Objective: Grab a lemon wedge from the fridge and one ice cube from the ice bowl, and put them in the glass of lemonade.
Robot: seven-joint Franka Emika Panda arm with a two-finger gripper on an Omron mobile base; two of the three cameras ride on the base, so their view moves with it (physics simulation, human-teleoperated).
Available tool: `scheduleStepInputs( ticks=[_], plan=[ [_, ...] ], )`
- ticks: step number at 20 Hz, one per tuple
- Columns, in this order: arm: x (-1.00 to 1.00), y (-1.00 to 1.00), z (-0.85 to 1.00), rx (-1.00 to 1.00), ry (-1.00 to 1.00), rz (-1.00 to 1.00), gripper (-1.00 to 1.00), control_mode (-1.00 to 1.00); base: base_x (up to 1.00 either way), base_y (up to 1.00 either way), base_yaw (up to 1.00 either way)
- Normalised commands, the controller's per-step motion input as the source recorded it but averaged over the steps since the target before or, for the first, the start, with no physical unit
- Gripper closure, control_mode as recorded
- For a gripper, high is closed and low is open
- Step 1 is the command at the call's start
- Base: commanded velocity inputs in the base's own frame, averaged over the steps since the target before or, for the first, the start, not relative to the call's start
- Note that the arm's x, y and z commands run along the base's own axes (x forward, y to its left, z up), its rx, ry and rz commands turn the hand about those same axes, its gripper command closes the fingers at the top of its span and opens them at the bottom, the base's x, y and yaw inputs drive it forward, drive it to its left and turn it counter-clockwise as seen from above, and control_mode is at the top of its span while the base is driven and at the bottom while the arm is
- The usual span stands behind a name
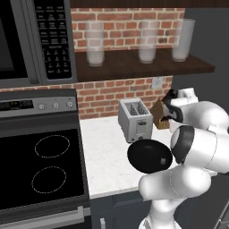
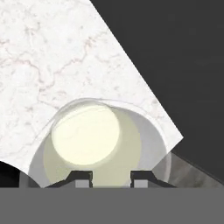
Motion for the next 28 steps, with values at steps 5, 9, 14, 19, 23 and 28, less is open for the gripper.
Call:
scheduleStepInputs(
  ticks=[5,9,14,19,23,28],
  plan=[
    [-0.25,0.0,-0.34,-0.08,0.04,0.0,1.0,-1.0,0.0,0.0,0.0],
    [0.0,0.0,0.16,0.0,0.0,0.0,-1.0,-1.0,0.0,0.0,0.0],
    [0.0,0.0,0.96,0.09,-0.09,-0.04,-1.0,-1.0,0.0,0.0,0.0],
    [-0.03,-0.01,1.0,0.11,-0.13,-0.01,-1.0,-1.0,0.0,0.0,0.0],
    [-0.46,0.13,1.0,0.04,-0.17,0.03,-1.0,-1.0,0.0,0.0,0.0],
    [-0.99,0.6,0.66,0.0,-0.11,0.23,-1.0,-1.0,0.0,0.0,0.0]
  ],
)
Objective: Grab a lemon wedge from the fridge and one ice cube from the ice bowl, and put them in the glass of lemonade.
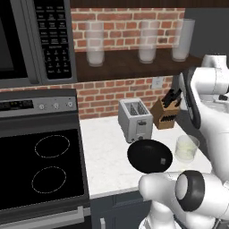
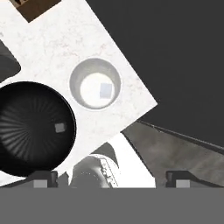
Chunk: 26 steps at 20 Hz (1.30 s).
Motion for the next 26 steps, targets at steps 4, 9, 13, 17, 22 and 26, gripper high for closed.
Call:
scheduleStepInputs(
  ticks=[4,9,13,17,22,26],
  plan=[
    [-0.86,0.58,0.09,0.0,-0.16,0.32,-1.0,-1.0,0.0,0.0,0.0],
    [-0.73,0.04,0.0,-0.03,-0.68,0.17,-1.0,-1.0,0.0,0.0,0.0],
    [-0.12,0.0,0.0,-0.02,-0.34,0.03,-1.0,-1.0,0.0,0.0,0.0],
    [-0.34,0.01,-0.05,0.0,0.0,0.07,-1.0,1.0,-0.25,0.0,0.07],
    [0.0,0.0,0.0,0.0,0.0,0.0,-1.0,1.0,-1.0,0.0,0.27],
    [0.0,0.0,0.0,0.0,0.0,0.0,-1.0,1.0,-1.0,-0.25,0.15]
  ],
)
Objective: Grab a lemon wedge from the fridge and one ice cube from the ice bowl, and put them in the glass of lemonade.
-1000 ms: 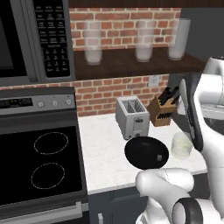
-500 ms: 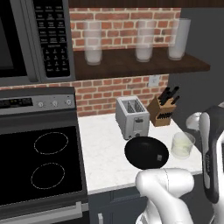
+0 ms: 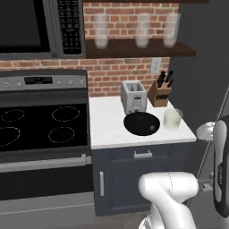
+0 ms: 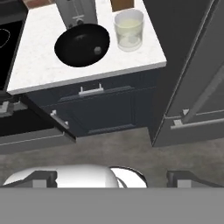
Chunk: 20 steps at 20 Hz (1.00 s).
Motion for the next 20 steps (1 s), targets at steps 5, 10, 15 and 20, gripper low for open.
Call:
scheduleStepInputs(
  ticks=[5,10,15,20],
  plan=[
    [0.0,0.0,0.0,0.0,0.0,0.0,-1.0,1.0,-0.55,-0.78,0.0],
    [0.0,0.0,0.0,0.0,0.0,0.0,-1.0,1.0,-0.01,-0.84,-0.07],
    [0.0,0.0,0.0,0.0,0.0,0.0,-1.0,1.0,0.01,-0.34,-0.02],
    [0.0,0.0,0.0,0.0,0.0,0.0,-1.0,1.0,-0.59,-0.24,0.03]
  ],
)
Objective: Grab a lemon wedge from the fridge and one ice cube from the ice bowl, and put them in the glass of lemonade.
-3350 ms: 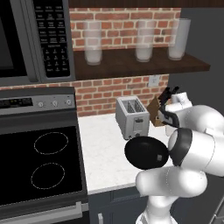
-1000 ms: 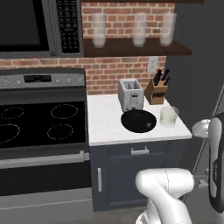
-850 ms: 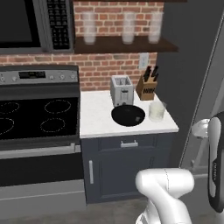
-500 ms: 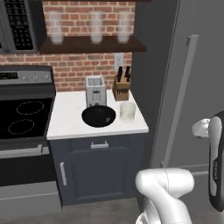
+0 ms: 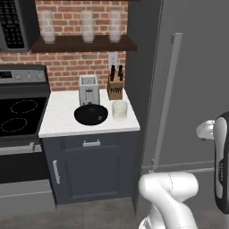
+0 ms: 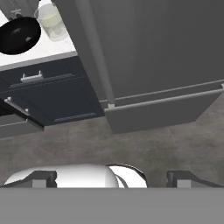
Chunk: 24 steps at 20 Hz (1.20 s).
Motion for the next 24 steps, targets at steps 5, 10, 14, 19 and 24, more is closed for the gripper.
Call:
scheduleStepInputs(
  ticks=[5,10,14,19,24],
  plan=[
    [0.0,0.0,0.0,0.0,0.0,0.0,-1.0,1.0,-0.62,-0.44,0.0],
    [0.0,0.0,0.0,0.0,0.0,0.0,-1.0,1.0,-0.11,-0.27,0.0],
    [0.0,0.0,0.0,0.0,0.0,0.0,-1.0,1.0,-0.06,-0.63,0.0],
    [0.0,0.0,0.0,0.0,0.0,0.0,-1.0,1.0,-0.46,-0.37,0.0],
    [0.0,0.0,0.0,0.0,0.0,0.0,-1.0,1.0,-0.63,-0.03,0.0]
  ],
)
